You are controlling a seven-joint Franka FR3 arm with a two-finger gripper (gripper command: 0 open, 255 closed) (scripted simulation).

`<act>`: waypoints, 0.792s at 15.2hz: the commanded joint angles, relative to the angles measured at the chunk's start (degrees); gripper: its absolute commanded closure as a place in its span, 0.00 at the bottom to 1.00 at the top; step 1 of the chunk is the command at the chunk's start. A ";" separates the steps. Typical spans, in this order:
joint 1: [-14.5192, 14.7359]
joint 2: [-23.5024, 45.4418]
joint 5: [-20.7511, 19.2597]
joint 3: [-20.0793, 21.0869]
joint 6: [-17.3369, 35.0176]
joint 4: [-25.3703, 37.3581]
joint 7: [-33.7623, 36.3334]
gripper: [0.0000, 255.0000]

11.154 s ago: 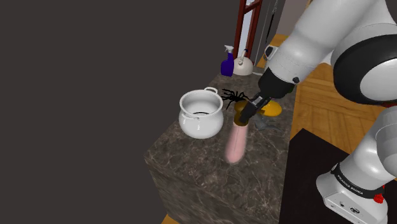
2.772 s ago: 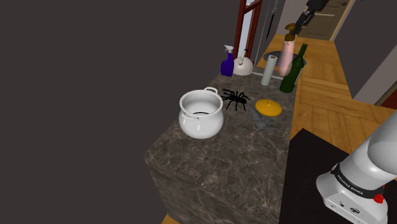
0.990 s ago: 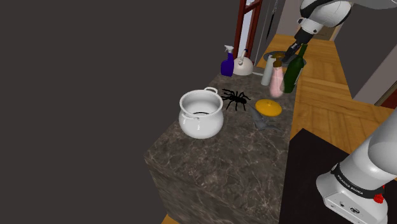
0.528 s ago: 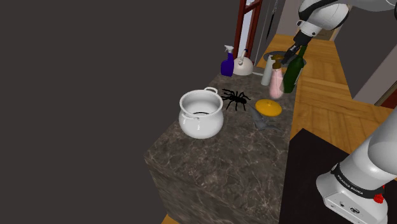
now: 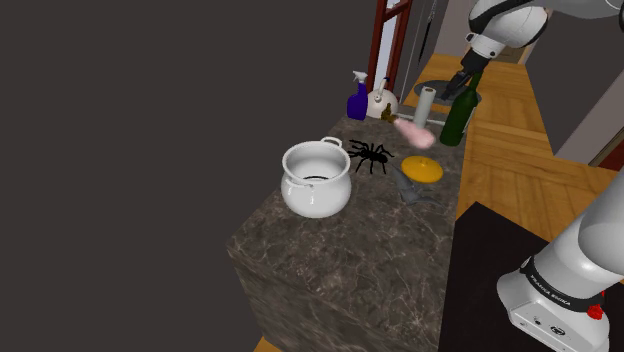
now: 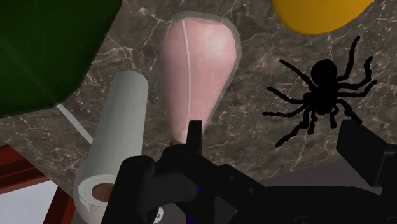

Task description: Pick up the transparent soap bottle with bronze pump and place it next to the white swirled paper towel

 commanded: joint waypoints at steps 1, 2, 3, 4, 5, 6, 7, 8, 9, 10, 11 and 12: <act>-0.09 -0.97 -0.98 -0.33 -1.47 0.75 0.56 0.00; -0.16 -1.91 -1.92 -0.61 -2.97 1.58 1.14 0.00; -0.26 -2.77 -2.79 -0.87 -4.50 2.49 1.69 0.00; -0.35 -3.40 -3.42 -1.05 -5.73 3.27 2.08 0.00; -0.36 -3.40 -3.42 -1.04 -5.73 3.27 2.08 0.00; -0.36 -3.40 -3.42 -1.04 -5.73 3.27 2.08 0.00; -0.36 -3.40 -3.42 -1.04 -5.73 3.27 2.09 0.00; -0.36 -3.40 -3.42 -1.04 -5.73 3.27 2.08 0.00; -0.36 -3.40 -3.42 -1.04 -5.73 3.27 2.08 0.00; -0.36 -3.40 -3.42 -1.04 -5.73 3.27 2.08 0.00; -0.36 -3.40 -3.42 -1.04 -5.73 3.27 2.08 0.00; -0.36 -3.40 -3.42 -1.04 -5.73 3.27 2.08 0.00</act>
